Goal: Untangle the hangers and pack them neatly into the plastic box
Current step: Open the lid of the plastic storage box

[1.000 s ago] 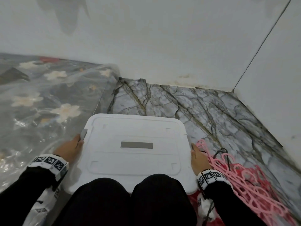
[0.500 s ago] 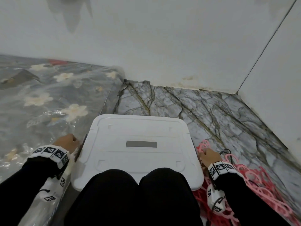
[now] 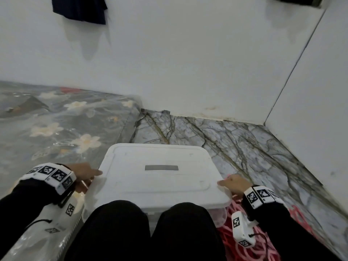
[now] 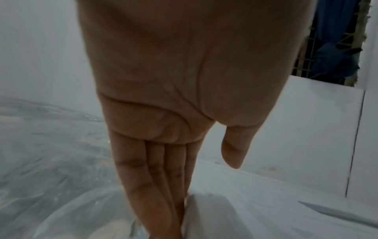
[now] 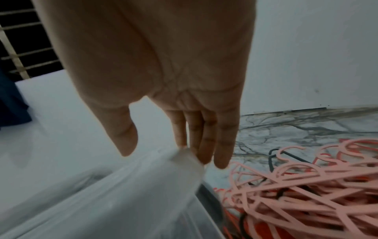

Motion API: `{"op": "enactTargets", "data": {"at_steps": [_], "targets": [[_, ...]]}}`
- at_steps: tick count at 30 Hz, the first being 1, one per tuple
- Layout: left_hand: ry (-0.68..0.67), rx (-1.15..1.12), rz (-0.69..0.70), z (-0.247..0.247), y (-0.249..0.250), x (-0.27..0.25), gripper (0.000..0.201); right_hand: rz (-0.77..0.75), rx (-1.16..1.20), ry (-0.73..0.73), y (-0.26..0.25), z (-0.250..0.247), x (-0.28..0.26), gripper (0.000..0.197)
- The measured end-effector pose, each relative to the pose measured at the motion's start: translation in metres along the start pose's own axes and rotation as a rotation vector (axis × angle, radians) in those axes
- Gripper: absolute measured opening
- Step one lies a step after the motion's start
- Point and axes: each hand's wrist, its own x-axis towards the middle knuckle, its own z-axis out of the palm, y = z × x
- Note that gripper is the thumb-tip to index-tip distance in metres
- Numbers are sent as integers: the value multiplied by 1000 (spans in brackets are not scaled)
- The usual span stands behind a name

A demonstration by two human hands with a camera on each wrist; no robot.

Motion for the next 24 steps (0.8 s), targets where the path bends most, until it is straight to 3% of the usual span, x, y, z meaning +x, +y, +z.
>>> {"op": "enactTargets", "data": {"at_steps": [6, 11, 16, 24], "targets": [[247, -239, 191, -39, 42, 6, 33, -104, 391, 113, -28, -35, 20, 33], [213, -447, 261, -43, 61, 36, 57, -137, 618, 145, -50, -39, 50, 58], [259, -417, 302, -31, 61, 71, 100, -141, 580, 128, -61, -23, 82, 53], [381, -191, 254, -19, 62, 112, 126, -155, 466, 142, -73, 10, 127, 79]]}}
